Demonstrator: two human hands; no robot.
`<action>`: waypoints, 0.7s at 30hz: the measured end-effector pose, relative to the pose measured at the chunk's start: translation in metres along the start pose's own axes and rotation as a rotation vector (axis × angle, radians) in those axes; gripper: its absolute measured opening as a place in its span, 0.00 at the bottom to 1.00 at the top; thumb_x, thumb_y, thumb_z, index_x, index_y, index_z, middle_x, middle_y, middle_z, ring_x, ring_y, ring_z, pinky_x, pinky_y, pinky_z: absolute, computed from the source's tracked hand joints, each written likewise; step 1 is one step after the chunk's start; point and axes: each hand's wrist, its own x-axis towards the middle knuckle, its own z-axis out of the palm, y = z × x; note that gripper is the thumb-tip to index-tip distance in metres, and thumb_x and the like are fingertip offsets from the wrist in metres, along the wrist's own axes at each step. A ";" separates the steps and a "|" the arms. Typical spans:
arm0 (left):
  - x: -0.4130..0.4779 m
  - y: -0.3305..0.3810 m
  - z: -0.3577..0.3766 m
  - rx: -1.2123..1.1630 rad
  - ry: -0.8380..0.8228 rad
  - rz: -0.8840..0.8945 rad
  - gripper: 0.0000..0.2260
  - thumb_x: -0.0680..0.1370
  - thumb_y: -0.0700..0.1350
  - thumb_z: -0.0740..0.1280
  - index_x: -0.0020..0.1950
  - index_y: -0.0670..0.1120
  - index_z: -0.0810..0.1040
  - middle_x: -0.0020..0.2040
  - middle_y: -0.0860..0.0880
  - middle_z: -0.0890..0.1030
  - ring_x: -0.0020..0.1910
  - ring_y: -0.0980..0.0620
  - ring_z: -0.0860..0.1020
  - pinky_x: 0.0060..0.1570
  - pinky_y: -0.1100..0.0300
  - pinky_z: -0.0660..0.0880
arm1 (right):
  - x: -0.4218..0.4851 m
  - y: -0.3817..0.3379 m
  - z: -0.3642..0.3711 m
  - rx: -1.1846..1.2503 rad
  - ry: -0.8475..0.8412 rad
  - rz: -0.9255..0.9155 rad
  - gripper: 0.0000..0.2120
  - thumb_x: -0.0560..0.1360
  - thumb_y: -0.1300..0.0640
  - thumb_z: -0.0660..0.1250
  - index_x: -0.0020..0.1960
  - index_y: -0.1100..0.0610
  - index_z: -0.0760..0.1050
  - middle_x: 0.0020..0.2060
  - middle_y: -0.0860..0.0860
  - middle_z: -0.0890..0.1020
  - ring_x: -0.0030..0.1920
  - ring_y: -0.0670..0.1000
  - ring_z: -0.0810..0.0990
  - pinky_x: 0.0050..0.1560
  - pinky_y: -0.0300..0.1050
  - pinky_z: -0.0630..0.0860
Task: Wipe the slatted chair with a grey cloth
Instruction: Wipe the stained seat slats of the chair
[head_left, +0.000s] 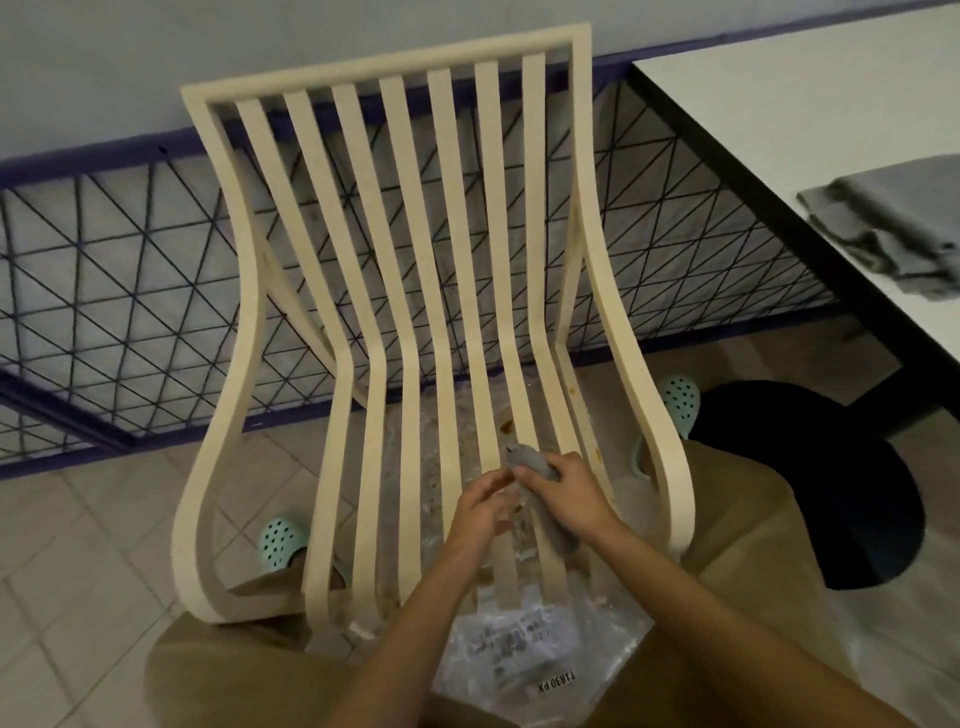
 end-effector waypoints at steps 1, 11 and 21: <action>0.000 0.003 0.000 -0.029 -0.017 -0.025 0.08 0.80 0.37 0.64 0.57 0.45 0.78 0.51 0.50 0.81 0.50 0.55 0.79 0.46 0.60 0.78 | 0.005 0.000 -0.001 0.022 -0.014 0.053 0.13 0.78 0.48 0.67 0.57 0.55 0.81 0.49 0.53 0.83 0.47 0.49 0.82 0.45 0.37 0.76; -0.004 0.004 -0.009 0.008 -0.086 0.022 0.17 0.77 0.41 0.71 0.65 0.48 0.75 0.59 0.44 0.80 0.55 0.49 0.80 0.47 0.57 0.80 | 0.005 -0.013 -0.015 0.311 -0.164 0.246 0.12 0.78 0.56 0.67 0.46 0.66 0.79 0.43 0.61 0.82 0.43 0.55 0.81 0.44 0.49 0.78; -0.016 0.004 -0.014 -0.253 -0.148 -0.065 0.12 0.80 0.44 0.65 0.64 0.50 0.76 0.57 0.47 0.83 0.54 0.48 0.82 0.50 0.51 0.79 | 0.013 -0.025 0.002 -0.001 -0.014 0.054 0.14 0.76 0.52 0.70 0.42 0.65 0.79 0.35 0.57 0.80 0.35 0.49 0.77 0.41 0.50 0.76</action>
